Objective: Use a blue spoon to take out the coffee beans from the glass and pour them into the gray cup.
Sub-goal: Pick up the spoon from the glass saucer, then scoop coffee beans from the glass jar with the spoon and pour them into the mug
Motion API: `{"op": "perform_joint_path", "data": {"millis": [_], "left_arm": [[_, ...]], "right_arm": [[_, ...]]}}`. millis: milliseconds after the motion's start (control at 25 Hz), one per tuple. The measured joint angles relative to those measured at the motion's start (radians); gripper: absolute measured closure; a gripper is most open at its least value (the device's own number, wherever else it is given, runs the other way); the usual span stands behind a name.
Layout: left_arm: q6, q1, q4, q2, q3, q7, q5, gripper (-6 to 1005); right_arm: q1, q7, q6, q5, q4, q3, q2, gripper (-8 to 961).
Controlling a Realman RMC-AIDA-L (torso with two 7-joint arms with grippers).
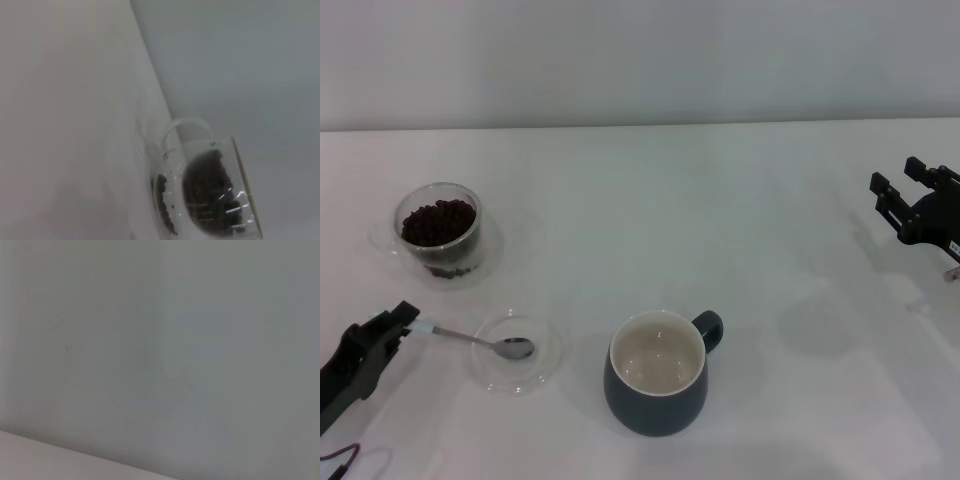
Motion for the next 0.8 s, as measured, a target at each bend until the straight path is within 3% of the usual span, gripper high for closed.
{"op": "perform_joint_path", "data": {"millis": [520, 800], "left_arm": [[0.173, 0.074, 0.115, 0.006, -0.006, 0.109, -0.046, 872], [0.231, 0.112, 0.304, 0.011, -0.005, 0.108, -0.068, 871]], "right_arm": [[0.000, -0.001, 0.000, 0.000, -0.003, 0.000, 0.000, 454], [0.000, -0.001, 0.000, 0.000, -0.003, 0.000, 0.001, 454]]}}
